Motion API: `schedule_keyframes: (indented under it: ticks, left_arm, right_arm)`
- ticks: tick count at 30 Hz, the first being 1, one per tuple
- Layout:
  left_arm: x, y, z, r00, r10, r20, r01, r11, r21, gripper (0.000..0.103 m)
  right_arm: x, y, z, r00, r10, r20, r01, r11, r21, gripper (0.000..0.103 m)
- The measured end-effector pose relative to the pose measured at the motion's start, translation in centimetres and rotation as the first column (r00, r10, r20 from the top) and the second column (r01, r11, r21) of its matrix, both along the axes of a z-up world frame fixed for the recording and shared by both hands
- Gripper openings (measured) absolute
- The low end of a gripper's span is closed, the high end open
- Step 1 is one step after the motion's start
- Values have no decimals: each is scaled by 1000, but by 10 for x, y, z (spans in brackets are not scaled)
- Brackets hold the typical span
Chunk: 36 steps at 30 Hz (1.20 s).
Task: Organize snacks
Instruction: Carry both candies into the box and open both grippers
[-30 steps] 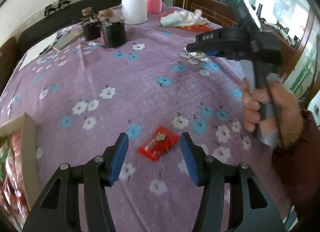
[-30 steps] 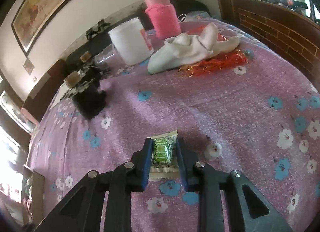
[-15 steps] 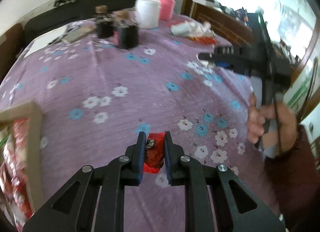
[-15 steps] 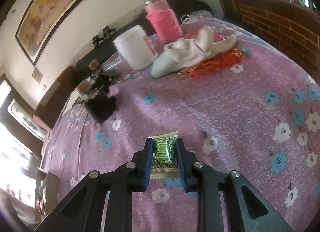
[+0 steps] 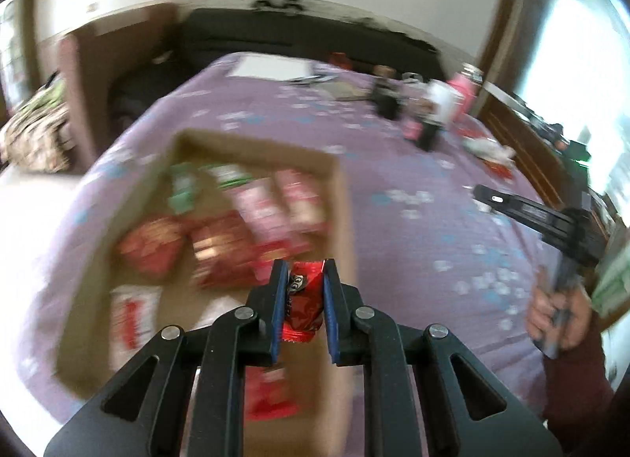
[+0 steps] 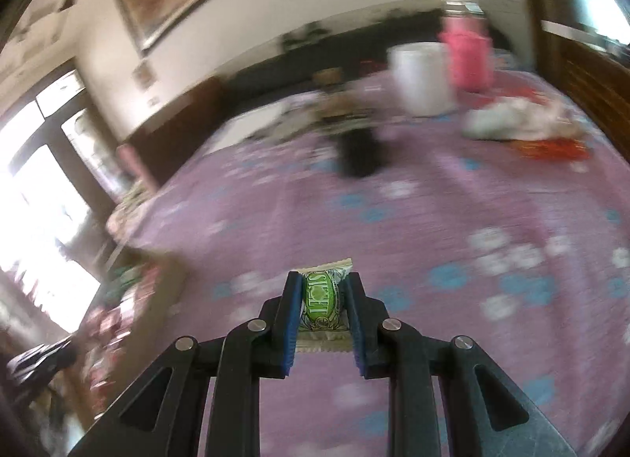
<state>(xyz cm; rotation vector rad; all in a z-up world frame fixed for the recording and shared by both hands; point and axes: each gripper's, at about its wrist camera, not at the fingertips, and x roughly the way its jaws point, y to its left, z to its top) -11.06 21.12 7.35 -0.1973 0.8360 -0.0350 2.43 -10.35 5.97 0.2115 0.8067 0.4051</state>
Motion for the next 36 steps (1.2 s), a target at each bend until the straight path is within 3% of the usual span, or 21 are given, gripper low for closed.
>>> schedule_keyframes:
  ticks: [5,8,14,23,30,36]
  left_arm:
    - [-14,37,-22,994,97,-48,-98,995,-12,15]
    - [-19,47,-32,991,109,-72,-111,994,-19,15]
    - [-21,58,-47,985,133,-108,-137,990,-26,15]
    - [-30,60,-48,988,123,-98,-128,991,-41,15]
    - [-32,58,-44,989,123,-85,-126,992,-30,15]
    - [-35,51,-37,988,141,-58,-140,990,22,15]
  right_arm:
    - [-34,74,11,981,193,2,-193,981,18,23]
    - [-53,120,11,953,302,-1,-302,953,-12,22]
    - [-84,187,0,906,422,-13,-421,901,-104,22]
    - [-116,224,-14,872,489,-18,-480,849,-222,22]
    - [-123,226,-13,869,494,-12,-483,843,-238,22]
    - [-124,224,-12,872,489,-6,-477,847,-235,22]
